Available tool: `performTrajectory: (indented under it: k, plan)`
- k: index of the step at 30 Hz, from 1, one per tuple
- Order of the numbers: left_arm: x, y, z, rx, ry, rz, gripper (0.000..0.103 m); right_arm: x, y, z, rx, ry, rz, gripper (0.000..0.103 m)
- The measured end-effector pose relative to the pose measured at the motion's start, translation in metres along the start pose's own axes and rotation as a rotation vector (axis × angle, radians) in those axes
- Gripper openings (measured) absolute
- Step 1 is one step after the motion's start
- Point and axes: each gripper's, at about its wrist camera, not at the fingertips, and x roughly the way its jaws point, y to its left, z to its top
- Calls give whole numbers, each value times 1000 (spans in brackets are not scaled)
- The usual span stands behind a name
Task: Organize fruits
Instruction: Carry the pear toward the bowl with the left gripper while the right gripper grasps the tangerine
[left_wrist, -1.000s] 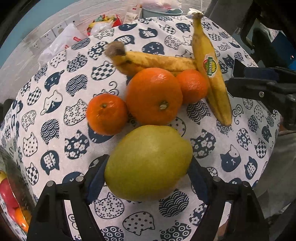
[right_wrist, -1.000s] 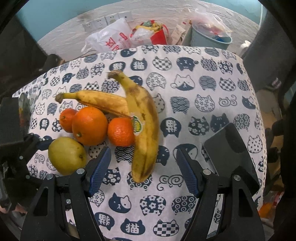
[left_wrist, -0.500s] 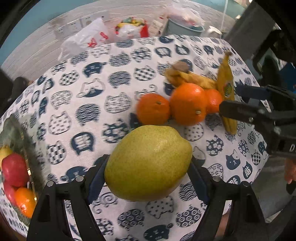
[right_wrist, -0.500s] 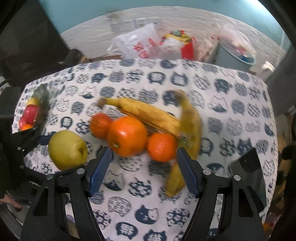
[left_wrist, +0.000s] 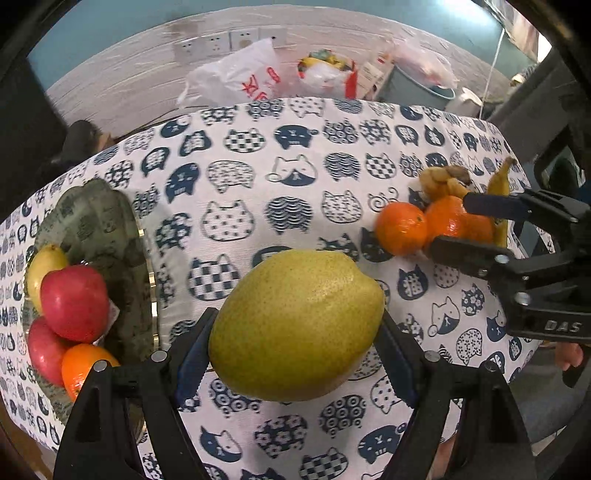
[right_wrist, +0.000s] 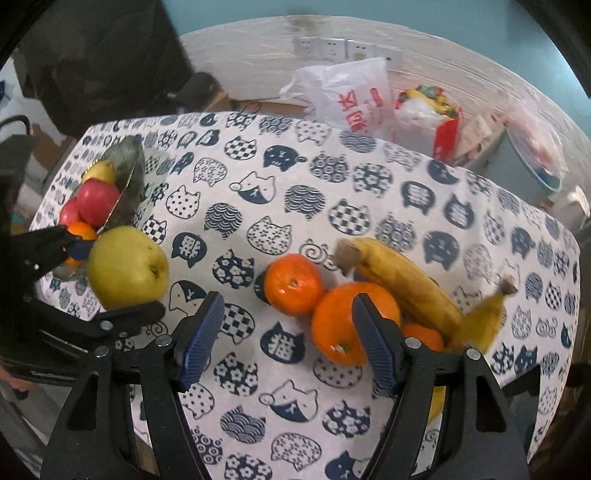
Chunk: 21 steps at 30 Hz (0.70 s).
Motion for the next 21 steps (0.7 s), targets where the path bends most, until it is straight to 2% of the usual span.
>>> performTrajectory:
  k: [11, 14, 17, 19, 21]
  plan:
    - [0, 14, 1, -30, -5, -18, 83, 47, 15, 14, -94, 94, -41, 70]
    - [1, 17, -1, -38, -1, -18, 83, 55, 21, 14, -143, 110, -104, 69]
    - [2, 18, -2, -38, 3, -18, 83, 64, 28, 11, -198, 144, -144, 64]
    - [2, 19, -2, -40, 4, -18, 83, 70, 33, 7, -249, 168, -184, 52]
    - [1, 20, -3, -43, 2, -18, 83, 72, 34, 4, -264, 182, -198, 48]
